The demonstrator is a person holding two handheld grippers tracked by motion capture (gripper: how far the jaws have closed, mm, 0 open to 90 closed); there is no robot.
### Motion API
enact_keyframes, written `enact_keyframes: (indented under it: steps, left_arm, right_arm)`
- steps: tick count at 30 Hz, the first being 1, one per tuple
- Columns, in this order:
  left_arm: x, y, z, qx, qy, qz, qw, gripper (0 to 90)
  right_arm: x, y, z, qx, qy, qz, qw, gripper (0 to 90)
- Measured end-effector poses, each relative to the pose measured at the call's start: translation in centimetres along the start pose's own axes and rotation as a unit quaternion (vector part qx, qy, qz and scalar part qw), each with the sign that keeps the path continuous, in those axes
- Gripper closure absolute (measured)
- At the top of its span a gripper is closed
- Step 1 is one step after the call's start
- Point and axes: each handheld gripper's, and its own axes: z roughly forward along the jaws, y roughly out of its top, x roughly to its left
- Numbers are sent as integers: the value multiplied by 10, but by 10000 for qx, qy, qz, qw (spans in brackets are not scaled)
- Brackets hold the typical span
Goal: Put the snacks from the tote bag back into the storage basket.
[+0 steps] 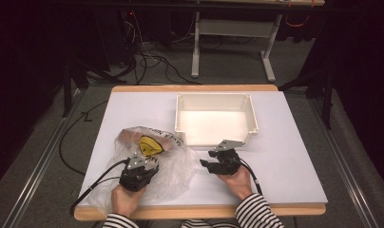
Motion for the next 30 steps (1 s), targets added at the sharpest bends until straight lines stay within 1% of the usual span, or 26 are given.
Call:
enact_keyframes:
  steps: [1,5,7,8,9,10,11,12,15,16,17,18,19,20,22,23,24,25,28,29,30]
  left_arm:
    - [0,0,0,0,2,5,10000,900]
    - [-1,0,0,-18,17,18,10000,900]
    - [-1,0,0,-33,15,13,10000,900]
    - [-1,0,0,-37,6,7,10000,900]
    - [-1,0,0,-37,6,5,10000,900]
    - [0,0,0,-32,8,2,10000,900]
    - [0,0,0,-32,16,-2,10000,900]
    - [0,0,-1,-30,7,-6,10000,900]
    - [0,1,-2,-55,-6,-13,10000,899]
    - [-1,1,-2,-71,3,-3,10000,899]
    - [-1,1,-4,-115,15,9,9999,896]
    - [-3,3,-6,-100,169,141,9997,891]
    - [-3,3,-6,-100,169,141,9997,869]
    - [-5,5,-7,-83,217,237,9994,869]
    - [-8,11,-8,-120,265,224,9993,742]
    - [-10,13,-9,-150,280,235,9992,703]
    - [-10,16,-11,-203,285,216,9992,642]
    - [-12,18,-13,-243,312,192,9990,642]
    - [-17,22,-19,-355,440,210,9982,567]
    - [-18,23,-21,-371,508,238,9977,540]
    - [-19,24,-23,-395,532,227,9975,522]
  right_arm:
    - [3,4,7,6,34,-50,10000,494]
    - [5,6,15,69,75,-6,9999,527]
    - [5,6,20,116,89,-29,9999,579]
    - [5,5,23,168,118,-60,9998,668]
    - [5,5,23,168,118,-60,9998,668]
    - [5,4,25,200,142,-118,9996,785]
    - [5,4,25,200,142,-118,9996,785]
    - [4,4,24,201,203,-210,9994,892]
    - [5,4,23,170,247,-220,9993,900]
    - [5,4,22,177,260,-294,9991,900]
    - [5,4,21,186,266,-295,9990,900]
    - [6,3,20,191,272,-311,9990,900]
    - [6,3,20,191,272,-311,9990,900]
    - [6,2,18,173,286,-307,9990,900]
    - [5,0,14,182,277,-337,9989,900]
    - [4,-1,13,160,272,-340,9989,900]
    - [2,-3,8,151,262,-351,9989,900]
    - [2,-3,8,151,262,-351,9989,900]
    - [0,-7,2,139,262,-290,9991,900]
    - [-1,-8,1,143,245,-311,9991,900]
    - [-2,-9,-1,151,247,-290,9992,900]
